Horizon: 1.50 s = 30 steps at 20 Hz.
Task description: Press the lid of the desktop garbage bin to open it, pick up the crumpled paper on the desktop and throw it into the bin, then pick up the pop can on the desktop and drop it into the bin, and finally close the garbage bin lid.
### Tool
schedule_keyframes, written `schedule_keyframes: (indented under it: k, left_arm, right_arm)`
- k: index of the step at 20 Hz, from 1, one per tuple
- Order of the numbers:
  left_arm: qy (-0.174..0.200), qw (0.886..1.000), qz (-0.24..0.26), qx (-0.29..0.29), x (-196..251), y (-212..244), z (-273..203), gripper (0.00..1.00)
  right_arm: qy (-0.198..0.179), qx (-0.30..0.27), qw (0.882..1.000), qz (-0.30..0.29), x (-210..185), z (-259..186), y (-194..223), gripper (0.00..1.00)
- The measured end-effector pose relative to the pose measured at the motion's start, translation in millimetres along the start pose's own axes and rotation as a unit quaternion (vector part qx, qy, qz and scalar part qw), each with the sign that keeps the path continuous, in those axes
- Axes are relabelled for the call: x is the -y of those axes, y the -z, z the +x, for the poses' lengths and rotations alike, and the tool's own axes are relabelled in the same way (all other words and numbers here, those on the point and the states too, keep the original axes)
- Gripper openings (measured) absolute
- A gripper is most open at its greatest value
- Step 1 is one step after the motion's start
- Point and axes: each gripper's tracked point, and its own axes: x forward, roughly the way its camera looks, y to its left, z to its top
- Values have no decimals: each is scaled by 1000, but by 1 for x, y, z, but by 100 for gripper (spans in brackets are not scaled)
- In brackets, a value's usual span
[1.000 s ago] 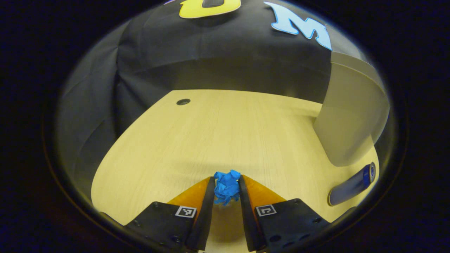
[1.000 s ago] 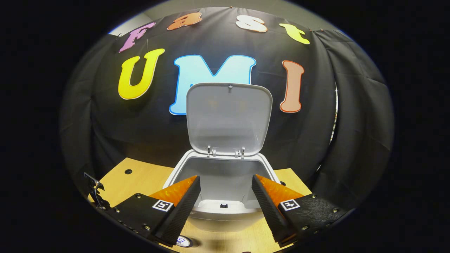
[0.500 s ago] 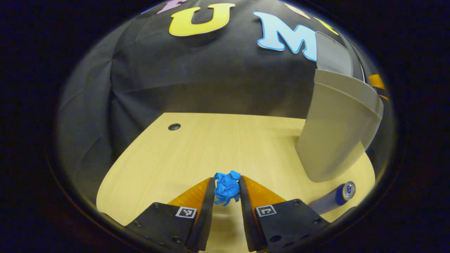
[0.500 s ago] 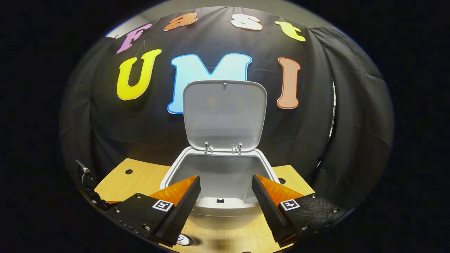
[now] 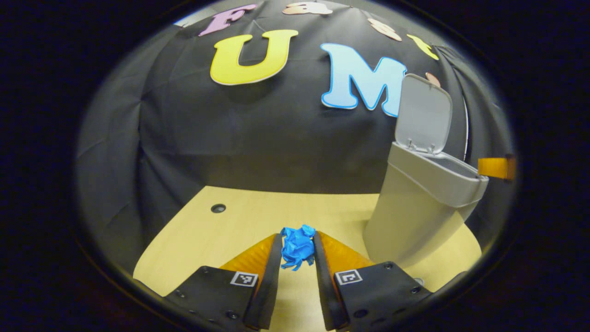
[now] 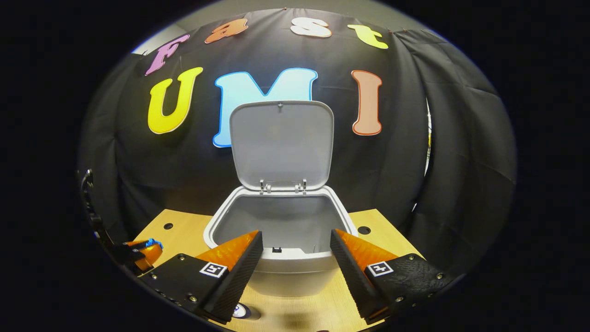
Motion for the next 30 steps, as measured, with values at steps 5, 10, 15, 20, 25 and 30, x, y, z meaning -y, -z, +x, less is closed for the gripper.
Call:
schedule_keyframes:
  k: [5,10,15,20,25,30]
  left_arm:
    - [35,998,6,52,38,-60,-5,44]
    - [76,993,17,89,83,-102,-4,47]
    - [125,986,46,104,139,-116,-5,48]
    - [168,979,52,99,185,-113,-7,46]
    - [192,976,56,90,210,-105,-3,48]
    - [202,975,54,79,224,-96,5,47]
  right_arm:
    - [13,1,1000,10,13,-5,4,95]
    - [26,-1,999,19,28,-10,8,95]
    - [46,-3,998,31,48,-17,15,94]
    - [70,-10,997,42,70,-26,24,95]
    - [93,-17,994,49,89,-36,32,94]
    - [114,-21,992,53,108,-50,38,94]
